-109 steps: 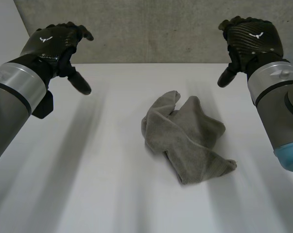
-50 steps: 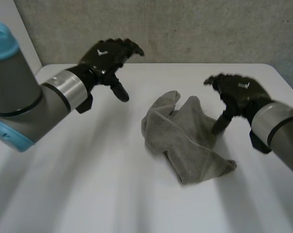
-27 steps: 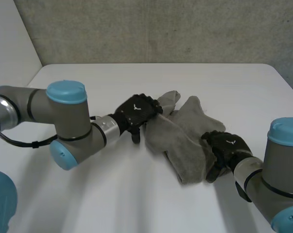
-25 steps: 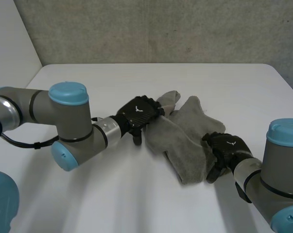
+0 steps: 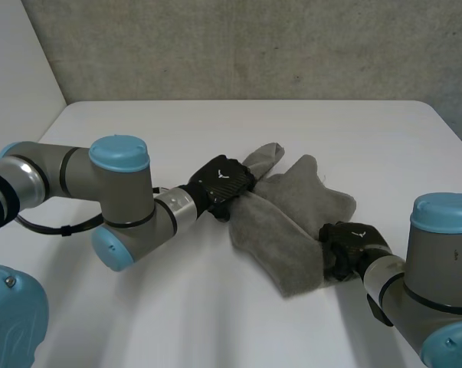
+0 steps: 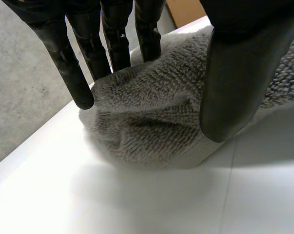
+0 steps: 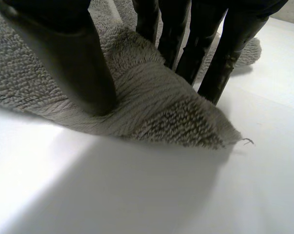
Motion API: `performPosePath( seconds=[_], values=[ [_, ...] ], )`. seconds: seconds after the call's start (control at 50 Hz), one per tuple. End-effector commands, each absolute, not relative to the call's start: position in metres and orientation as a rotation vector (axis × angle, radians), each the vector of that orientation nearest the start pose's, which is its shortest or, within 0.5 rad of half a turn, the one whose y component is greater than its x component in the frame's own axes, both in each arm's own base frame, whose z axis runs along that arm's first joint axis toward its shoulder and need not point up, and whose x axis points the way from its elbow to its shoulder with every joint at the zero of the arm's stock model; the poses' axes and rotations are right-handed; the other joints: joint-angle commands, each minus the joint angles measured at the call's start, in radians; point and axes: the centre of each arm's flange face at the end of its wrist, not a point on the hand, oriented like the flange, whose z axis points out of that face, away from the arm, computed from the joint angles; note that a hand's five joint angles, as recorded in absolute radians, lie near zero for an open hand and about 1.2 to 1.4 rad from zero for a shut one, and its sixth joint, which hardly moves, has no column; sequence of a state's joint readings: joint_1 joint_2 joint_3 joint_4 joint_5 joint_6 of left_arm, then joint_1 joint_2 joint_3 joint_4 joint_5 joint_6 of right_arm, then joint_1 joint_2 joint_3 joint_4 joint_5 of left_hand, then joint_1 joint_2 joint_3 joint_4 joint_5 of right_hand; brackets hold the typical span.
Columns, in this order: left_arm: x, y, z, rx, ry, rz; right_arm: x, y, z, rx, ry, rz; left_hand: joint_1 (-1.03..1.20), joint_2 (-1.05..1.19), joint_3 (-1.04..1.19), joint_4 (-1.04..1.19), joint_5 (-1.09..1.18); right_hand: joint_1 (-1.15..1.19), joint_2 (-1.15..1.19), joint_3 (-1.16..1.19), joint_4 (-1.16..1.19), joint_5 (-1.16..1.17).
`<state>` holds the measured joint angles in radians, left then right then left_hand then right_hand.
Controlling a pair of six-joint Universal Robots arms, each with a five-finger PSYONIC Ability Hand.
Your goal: Fold the towel.
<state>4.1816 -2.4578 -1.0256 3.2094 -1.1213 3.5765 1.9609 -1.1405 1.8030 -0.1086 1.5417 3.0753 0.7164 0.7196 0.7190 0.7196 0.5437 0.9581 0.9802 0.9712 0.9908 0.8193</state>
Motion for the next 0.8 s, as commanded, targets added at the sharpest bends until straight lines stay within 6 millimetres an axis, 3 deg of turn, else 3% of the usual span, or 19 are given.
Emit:
performPosePath(
  seconds=[0.02,0.18,0.24,0.28,0.3,0.34,0.36,0.4,0.42,0.46,0.48,0.5,0.52,0.6,0.66,0.72,0.74,0.78,0.8],
  values=[
    [-0.374,-0.305,0.125,1.723,2.225,-2.092,0.242,-0.225,0.122,-0.638,2.484,-1.384,0.005,0.002,0.002,0.002,0.003,0.221,0.199,0.208,0.189,0.185],
    [-0.374,-0.31,0.123,1.766,2.05,-2.065,0.249,-0.228,0.13,-0.702,2.419,-1.379,0.401,0.398,0.399,0.398,0.4,0.438,0.416,0.425,0.405,0.402],
    [-0.376,-0.317,0.134,1.729,1.974,-2.092,0.256,-0.24,0.147,-0.764,2.346,-1.437,0.616,0.612,0.613,0.612,0.614,0.438,0.416,0.425,0.405,0.402],
    [-0.381,-0.331,0.166,1.64,1.853,-2.207,0.268,-0.261,0.187,-0.826,2.226,-1.558,0.68,0.677,0.677,0.677,0.678,0.438,0.416,0.425,0.405,0.402],
    [-0.381,-0.331,0.166,1.639,1.853,-2.208,0.268,-0.261,0.187,-0.826,2.225,-1.558,0.68,0.677,0.677,0.677,0.678,0.438,0.416,0.425,0.405,0.402],
    [-0.386,-0.344,0.229,1.488,1.67,-2.407,0.28,-0.289,0.259,-0.849,2.044,-1.793,0.68,0.677,0.677,0.677,0.678,0.438,0.416,0.425,0.405,0.402],
    [-0.386,-0.344,0.229,1.487,1.669,-2.408,0.28,-0.289,0.259,-0.849,2.043,-1.794,0.68,0.677,0.677,0.677,0.678,0.438,0.416,0.425,0.405,0.402],
    [-0.379,-0.347,0.311,1.245,1.514,-2.638,0.284,-0.301,0.357,-0.804,1.757,-2.102,0.68,0.677,0.677,0.677,0.678,0.438,0.416,0.425,0.405,0.402],
    [-0.379,-0.347,0.311,1.244,1.513,-2.639,0.284,-0.301,0.357,-0.804,1.756,-2.103,0.68,0.677,0.677,0.677,0.678,0.438,0.416,0.425,0.405,0.402],
    [-0.359,-0.339,0.398,0.935,1.361,-2.891,0.273,-0.289,0.451,-0.717,1.41,-2.401,0.68,0.677,0.677,0.677,0.678,0.438,0.416,0.425,0.405,0.402],
    [-0.346,-0.328,0.436,0.797,1.284,-3.006,0.266,-0.284,0.479,-0.675,1.268,-2.504,0.68,0.677,0.677,0.677,0.678,0.438,0.416,0.425,0.405,0.402],
    [-0.346,-0.328,0.436,0.795,1.283,-3.007,0.266,-0.284,0.479,-0.675,1.267,-2.505,0.68,0.677,0.677,0.677,0.678,0.438,0.416,0.425,0.405,0.402],
    [-0.332,-0.321,0.464,0.696,1.22,-3.083,0.263,-0.278,0.497,-0.655,1.143,-2.569,0.68,0.677,0.677,0.677,0.678,0.438,0.416,0.425,0.405,0.402],
    [-0.31,-0.31,0.491,0.61,1.179,-3.149,0.262,-0.274,0.506,-0.655,1.01,-2.629,0.68,0.677,0.677,0.677,0.678,0.438,0.416,0.425,0.405,0.402],
    [-0.304,-0.308,0.478,0.635,1.289,-3.095,0.27,-0.28,0.471,-0.74,1.12,-2.549,0.68,0.677,0.677,0.677,0.678,0.438,0.416,0.425,0.405,0.402],
    [-0.304,-0.303,0.401,0.791,1.669,-2.875,0.286,-0.277,0.392,-1.014,1.337,-2.415,0.68,0.677,0.677,0.677,0.678,0.438,0.416,0.425,0.405,0.402],
    [-0.304,-0.303,0.401,0.792,1.67,-2.874,0.286,-0.277,0.392,-1.015,1.338,-2.415,0.68,0.677,0.677,0.677,0.678,0.438,0.416,0.425,0.405,0.402],
    [-0.302,-0.292,0.347,0.938,1.85,-2.725,0.291,-0.268,0.334,-1.262,1.451,-2.334,0.68,0.677,0.677,0.677,0.678,0.438,0.416,0.425,0.405,0.402],
    [-0.302,-0.291,0.347,0.939,1.851,-2.724,0.291,-0.268,0.334,-1.264,1.452,-2.334,0.68,0.677,0.677,0.677,0.678,0.438,0.416,0.425,0.405,0.402]
  ],
)
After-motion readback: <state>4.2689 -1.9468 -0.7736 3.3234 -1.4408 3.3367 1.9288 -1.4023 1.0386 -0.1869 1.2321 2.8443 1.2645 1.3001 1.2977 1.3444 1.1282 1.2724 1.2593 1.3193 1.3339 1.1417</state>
